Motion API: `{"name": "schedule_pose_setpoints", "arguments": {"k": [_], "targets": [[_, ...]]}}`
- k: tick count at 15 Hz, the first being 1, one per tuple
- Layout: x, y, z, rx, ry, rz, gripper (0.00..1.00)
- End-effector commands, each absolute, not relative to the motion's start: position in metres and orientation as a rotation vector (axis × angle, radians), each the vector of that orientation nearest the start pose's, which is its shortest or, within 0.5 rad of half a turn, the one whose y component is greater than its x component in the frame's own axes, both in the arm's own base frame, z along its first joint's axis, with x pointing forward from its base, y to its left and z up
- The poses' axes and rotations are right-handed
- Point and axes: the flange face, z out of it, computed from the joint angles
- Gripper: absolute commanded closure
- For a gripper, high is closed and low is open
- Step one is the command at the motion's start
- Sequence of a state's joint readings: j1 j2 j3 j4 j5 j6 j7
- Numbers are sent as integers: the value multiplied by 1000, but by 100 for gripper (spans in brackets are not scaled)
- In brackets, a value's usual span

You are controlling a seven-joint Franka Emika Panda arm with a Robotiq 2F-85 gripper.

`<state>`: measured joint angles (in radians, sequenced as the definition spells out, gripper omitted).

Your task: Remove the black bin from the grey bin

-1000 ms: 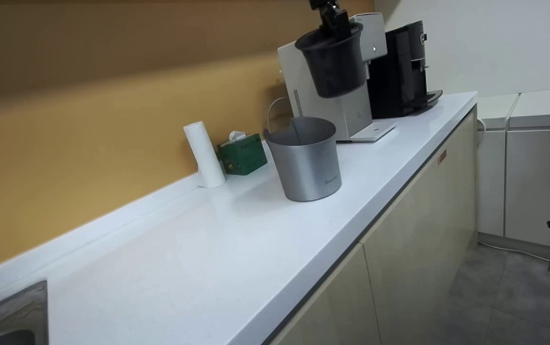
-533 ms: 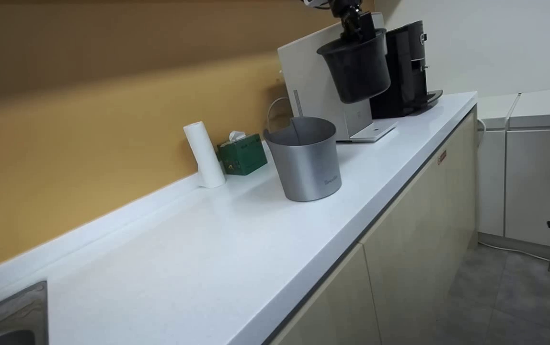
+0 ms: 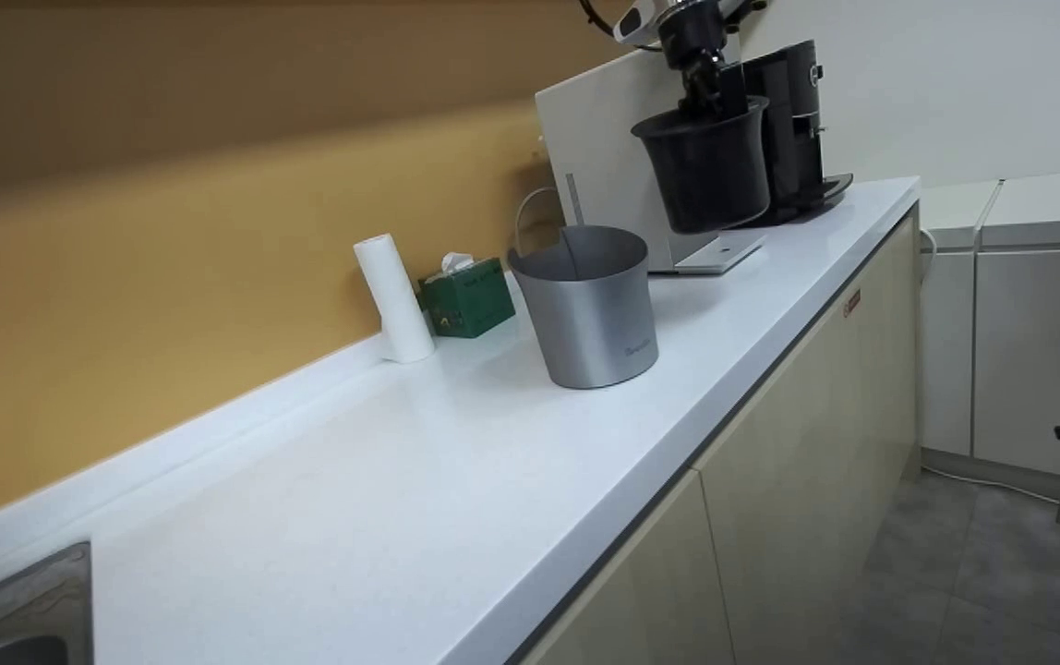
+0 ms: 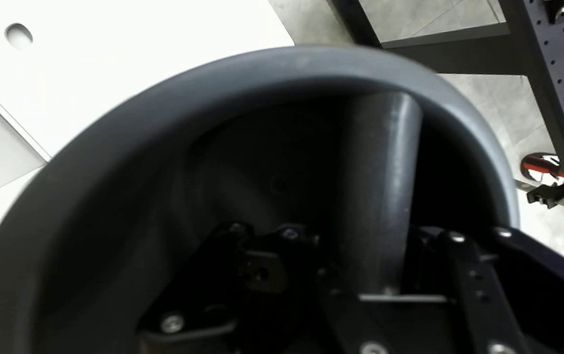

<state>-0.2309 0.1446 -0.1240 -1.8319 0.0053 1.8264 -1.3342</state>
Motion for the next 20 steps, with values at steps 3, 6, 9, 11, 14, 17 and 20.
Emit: {"name": "schedule_pose_setpoints", "arguments": {"k": [3,6,9,11,14,17,20], "targets": [[513,-200,413,-2691,-1415,71,98],[500,-196,390,-2719,-1415,67,98],[491,-186,370,-2758,-1408,28,98],[487,-178,361,-2770,-1418,7,98],[482,-168,349,-2771,-1442,5,98],[477,-158,338,-2764,-1460,17,98],[477,-147,329,-2751,-1484,29,98]]}}
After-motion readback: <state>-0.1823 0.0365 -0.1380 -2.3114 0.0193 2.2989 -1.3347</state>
